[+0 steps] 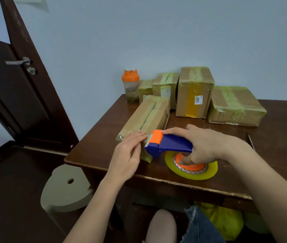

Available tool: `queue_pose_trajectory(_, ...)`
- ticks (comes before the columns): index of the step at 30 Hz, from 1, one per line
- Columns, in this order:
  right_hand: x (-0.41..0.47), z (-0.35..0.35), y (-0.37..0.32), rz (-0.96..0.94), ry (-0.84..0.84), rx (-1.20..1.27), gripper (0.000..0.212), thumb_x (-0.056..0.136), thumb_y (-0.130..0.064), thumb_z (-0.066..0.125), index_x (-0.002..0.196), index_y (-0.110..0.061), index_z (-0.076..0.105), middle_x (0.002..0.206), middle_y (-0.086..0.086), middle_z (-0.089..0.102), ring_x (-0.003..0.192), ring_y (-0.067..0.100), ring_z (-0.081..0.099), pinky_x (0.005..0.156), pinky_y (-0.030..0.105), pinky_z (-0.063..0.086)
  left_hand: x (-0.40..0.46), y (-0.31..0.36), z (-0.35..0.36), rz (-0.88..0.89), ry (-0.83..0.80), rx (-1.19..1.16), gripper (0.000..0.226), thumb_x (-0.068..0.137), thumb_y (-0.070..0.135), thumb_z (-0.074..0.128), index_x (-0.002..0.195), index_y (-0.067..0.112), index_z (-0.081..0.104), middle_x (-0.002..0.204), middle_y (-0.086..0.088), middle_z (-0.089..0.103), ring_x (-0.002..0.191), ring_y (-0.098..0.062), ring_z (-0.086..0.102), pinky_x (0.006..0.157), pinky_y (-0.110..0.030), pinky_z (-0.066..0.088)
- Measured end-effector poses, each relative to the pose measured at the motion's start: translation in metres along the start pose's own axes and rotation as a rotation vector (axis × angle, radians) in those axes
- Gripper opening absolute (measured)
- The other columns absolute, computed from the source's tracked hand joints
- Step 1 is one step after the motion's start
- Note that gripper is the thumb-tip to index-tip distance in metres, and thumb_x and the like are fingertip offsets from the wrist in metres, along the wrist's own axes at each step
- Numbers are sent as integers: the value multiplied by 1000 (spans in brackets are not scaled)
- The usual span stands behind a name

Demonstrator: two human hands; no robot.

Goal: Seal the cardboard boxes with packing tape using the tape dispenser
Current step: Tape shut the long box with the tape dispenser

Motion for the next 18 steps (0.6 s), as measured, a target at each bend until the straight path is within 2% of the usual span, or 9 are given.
queue_pose_trajectory(2, 0, 0, 1, 6, -2, -44, 90, 81, -49, 69, 138, -66, 1, 102, -7, 37, 80, 11, 47, 73, 28, 45, 0, 0, 1, 7, 0, 7, 42, 93, 16, 41, 127, 18, 64, 133, 6, 60, 130, 2, 44, 112, -7, 16)
queue_pose_trajectory(5, -4, -3, 7, -6, -27, -39, 96, 80, -42, 73, 136, -69, -1, 103, -8, 41, 86, 10, 48, 84, 35, 49, -2, 2, 1, 40, -32, 66, 42, 94, 16, 41, 130, 19, 62, 137, 8, 57, 132, 3, 41, 114, -8, 14)
queue_pose_trajectory(12, -14, -6, 21, -70, -61, 118, 101, 78, -35, 79, 131, -75, 3, 111, -10, 46, 93, 10, 51, 83, 30, 47, -4, 7, 1, 89, -57, 241, 46, 85, 20, 51, 130, 22, 61, 136, 9, 57, 129, 4, 40, 113, -8, 14)
queue_pose_trajectory(14, -16, -6, 24, -81, -64, 130, 102, 77, -35, 79, 130, -77, 3, 113, -10, 46, 94, 11, 52, 83, 29, 47, -4, 9, 2, 96, -53, 258, 46, 84, 20, 53, 129, 22, 62, 135, 9, 59, 128, 0, 45, 113, -11, 17)
queue_pose_trajectory(18, -29, -9, 33, -46, -76, 51, 97, 79, -38, 77, 132, -74, 4, 116, -13, 45, 97, 9, 50, 89, 33, 47, -3, 7, 1, 117, -12, 273, 45, 83, 22, 59, 127, 21, 63, 133, 7, 60, 125, 7, 39, 113, -20, 25)
Point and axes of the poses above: each hand's wrist, its own x-axis towards the middle knuckle, its own z-axis out of the palm, y = z × x, the point moved 4 cm from there along x, towards the middle knuckle
